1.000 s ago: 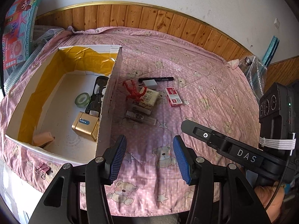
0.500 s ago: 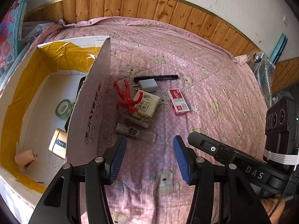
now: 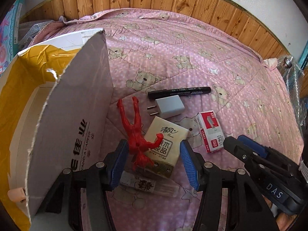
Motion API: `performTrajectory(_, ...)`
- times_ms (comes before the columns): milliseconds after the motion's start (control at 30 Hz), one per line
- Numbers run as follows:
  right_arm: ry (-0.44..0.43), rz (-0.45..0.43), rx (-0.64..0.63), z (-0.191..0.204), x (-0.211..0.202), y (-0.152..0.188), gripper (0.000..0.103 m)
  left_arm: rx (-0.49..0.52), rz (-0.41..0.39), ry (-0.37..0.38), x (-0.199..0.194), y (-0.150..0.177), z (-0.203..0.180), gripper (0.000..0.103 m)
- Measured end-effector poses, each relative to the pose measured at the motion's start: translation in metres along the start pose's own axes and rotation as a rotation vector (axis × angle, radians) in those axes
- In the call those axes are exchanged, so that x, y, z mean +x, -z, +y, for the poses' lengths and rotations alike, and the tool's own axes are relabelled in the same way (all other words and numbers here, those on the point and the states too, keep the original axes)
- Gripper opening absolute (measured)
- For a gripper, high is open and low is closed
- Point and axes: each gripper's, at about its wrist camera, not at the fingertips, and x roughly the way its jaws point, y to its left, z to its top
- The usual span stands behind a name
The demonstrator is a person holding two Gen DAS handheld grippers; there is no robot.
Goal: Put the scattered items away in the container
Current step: 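Grasp the red toy figure with the left tool while the right tool grasps the red-white staple box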
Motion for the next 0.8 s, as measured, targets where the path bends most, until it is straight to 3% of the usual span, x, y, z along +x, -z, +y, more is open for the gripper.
performTrajectory(67, 0.028, 0.014, -0.031, 0.001, 0.015, 0.0, 0.047, 0.012, -0.003, -0.02, 0.01, 0.0, 0.0, 0.051)
performTrajectory(133, -0.025, 0.003, 0.005, -0.006, 0.017, 0.003, 0.039, 0.009, 0.0, -0.027, 0.017, 0.001, 0.003, 0.036)
performTrajectory(167, -0.036, -0.007, 0.02, -0.01, 0.014, 0.004, 0.033, 0.003, -0.018, -0.023, 0.015, 0.001, 0.005, 0.034)
performTrajectory(233, -0.074, -0.024, 0.054, -0.019, 0.005, 0.007, 0.024, -0.006, -0.037, 0.002, 0.009, 0.002, 0.008, 0.027)
performTrajectory(267, -0.103, -0.024, 0.087, -0.024, 0.001, 0.009, 0.021, -0.011, -0.046, 0.019, 0.004, 0.004, 0.008, 0.014)
performTrajectory(333, -0.155, -0.024, 0.154, -0.038, -0.008, 0.016, 0.019, -0.024, -0.058, 0.078, -0.009, 0.008, 0.007, 0.014)
performTrajectory(467, -0.127, -0.043, 0.209, -0.058, -0.03, 0.034, 0.018, -0.118, -0.038, 0.391, -0.035, 0.028, 0.005, 0.014)
performTrajectory(533, -0.095, -0.045, 0.208, -0.063, -0.036, 0.041, 0.018, -0.223, 0.036, 0.6, -0.03, 0.043, 0.008, 0.014)
performTrajectory(600, -0.094, -0.04, 0.211, -0.066, -0.039, 0.046, 0.018, -0.377, 0.133, 0.717, -0.008, 0.06, 0.017, 0.016)
performTrajectory(633, -0.094, -0.033, 0.2, -0.065, -0.039, 0.047, 0.019, -0.453, 0.171, 0.712, 0.004, 0.069, 0.023, 0.021)
performTrajectory(700, -0.065, -0.025, 0.173, -0.061, -0.041, 0.049, 0.024, -0.502, 0.22, 0.597, 0.018, 0.08, 0.031, 0.03)
performTrajectory(800, -0.067, -0.053, 0.198, -0.062, -0.05, 0.055, 0.028, -0.412, 0.196, 0.496, 0.011, 0.082, 0.02, 0.037)
